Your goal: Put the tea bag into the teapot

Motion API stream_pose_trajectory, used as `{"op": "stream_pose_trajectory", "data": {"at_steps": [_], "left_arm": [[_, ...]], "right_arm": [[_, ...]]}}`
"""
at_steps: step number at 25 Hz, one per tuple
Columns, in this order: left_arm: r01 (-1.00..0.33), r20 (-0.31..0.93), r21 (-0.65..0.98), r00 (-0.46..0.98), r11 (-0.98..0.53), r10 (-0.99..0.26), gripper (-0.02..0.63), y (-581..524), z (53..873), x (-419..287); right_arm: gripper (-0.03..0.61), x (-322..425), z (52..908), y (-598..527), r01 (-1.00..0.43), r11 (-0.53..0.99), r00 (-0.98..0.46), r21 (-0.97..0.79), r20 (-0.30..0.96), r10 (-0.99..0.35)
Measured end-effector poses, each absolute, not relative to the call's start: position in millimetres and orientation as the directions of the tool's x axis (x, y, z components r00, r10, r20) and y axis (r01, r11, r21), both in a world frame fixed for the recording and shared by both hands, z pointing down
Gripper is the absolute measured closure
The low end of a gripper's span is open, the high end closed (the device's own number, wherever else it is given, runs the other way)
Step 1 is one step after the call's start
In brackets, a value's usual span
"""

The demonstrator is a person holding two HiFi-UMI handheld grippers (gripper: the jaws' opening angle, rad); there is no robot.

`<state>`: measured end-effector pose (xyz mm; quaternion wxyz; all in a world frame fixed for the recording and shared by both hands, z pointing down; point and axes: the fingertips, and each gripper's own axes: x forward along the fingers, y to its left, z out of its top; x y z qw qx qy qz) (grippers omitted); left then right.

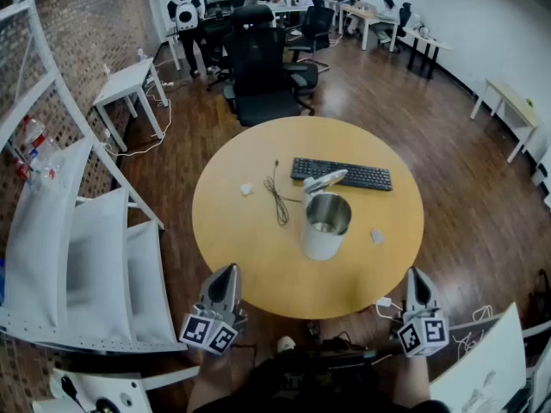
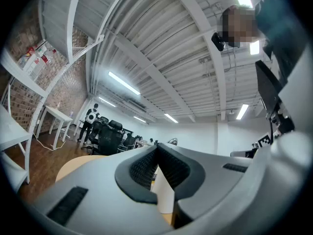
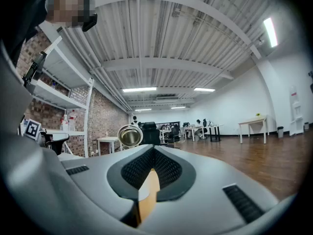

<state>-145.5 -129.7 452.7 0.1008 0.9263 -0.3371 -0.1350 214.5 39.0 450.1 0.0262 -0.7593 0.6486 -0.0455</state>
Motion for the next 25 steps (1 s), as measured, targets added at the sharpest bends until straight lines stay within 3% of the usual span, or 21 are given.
{"op": "stream_pose_trajectory", "data": {"at_steps": [8, 17, 25], "left_arm": [[-0.633, -0.127, 0.24, 0.731, -0.736, -0.67, 0.619, -141, 463, -178], [-0.658, -0.103, 0.226, 0.718, -0.719, -0.689, 0.618, -145, 461, -166], [-0.7, -0.114, 0.232, 0.67, -0.676, -0.733, 0.62, -165, 454, -142]], "right_arm": [[0.571, 184, 457, 11, -0.993, -0.111, 0.11, -0.024, 0.059, -0.992], [0.571, 198, 488, -16, -0.998, -0.009, 0.001, -0.054, 0.147, -0.989], [0.571, 228, 474, -49, -0.999, 0.03, -0.031, -0.015, 0.102, -0.994]]}}
